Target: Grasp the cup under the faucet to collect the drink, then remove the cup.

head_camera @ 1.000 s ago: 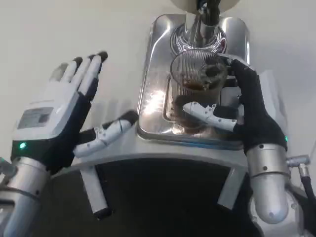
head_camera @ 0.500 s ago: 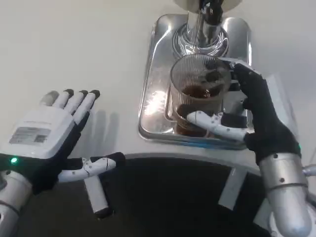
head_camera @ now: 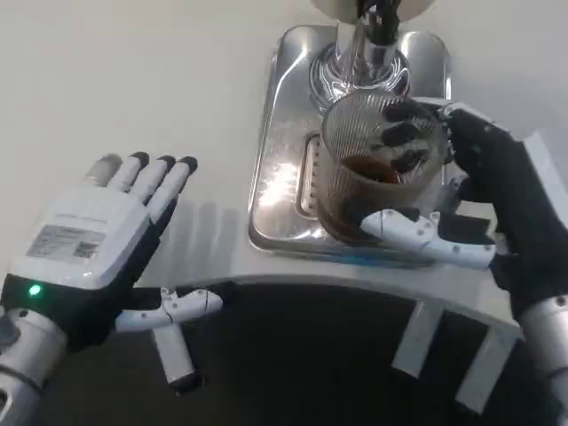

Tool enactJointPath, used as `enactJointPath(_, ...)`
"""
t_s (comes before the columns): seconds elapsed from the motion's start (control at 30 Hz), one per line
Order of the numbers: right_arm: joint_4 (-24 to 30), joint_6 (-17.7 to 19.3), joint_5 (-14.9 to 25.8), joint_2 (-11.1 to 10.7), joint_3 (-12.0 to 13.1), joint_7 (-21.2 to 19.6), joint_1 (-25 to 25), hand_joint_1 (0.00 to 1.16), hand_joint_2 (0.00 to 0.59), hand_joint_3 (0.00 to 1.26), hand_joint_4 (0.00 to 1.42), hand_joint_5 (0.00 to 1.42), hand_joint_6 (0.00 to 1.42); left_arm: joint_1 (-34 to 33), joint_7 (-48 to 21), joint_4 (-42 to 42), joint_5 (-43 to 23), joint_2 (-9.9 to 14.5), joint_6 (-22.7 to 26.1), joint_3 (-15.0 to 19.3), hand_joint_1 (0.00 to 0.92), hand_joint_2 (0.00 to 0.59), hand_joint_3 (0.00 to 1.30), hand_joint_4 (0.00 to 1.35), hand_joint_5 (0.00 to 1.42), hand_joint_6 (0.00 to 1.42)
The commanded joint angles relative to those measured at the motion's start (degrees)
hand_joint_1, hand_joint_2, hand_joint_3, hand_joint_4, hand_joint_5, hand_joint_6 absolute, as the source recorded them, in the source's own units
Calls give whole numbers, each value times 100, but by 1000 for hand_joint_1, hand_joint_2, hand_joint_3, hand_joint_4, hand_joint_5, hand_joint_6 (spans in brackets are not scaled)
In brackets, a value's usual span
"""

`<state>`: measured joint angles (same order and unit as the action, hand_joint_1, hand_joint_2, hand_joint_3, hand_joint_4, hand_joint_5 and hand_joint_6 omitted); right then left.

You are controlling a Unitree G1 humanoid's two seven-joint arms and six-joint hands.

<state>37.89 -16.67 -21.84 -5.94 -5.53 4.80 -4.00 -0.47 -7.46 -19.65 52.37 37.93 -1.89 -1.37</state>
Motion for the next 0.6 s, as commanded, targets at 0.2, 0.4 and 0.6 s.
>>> enactJointPath(0.2,1301,-481,383,-124,-47,532,661,1162,368,827,891,976,1236,255,-141,-413,103,-79,-33,-80,0,105,0,0,0,0)
enactJointPath(0.4,1627,-700,549,-210,96,725,888,1162,359,829,899,978,1236,492,-235,-739,85,-82,-88,-11,0,103,0,0,0,0)
enactJointPath(0.6,1976,-783,720,-302,189,823,1210,1162,352,829,900,982,1236,776,-192,-1027,19,-136,-200,58,0,102,0,0,0,0)
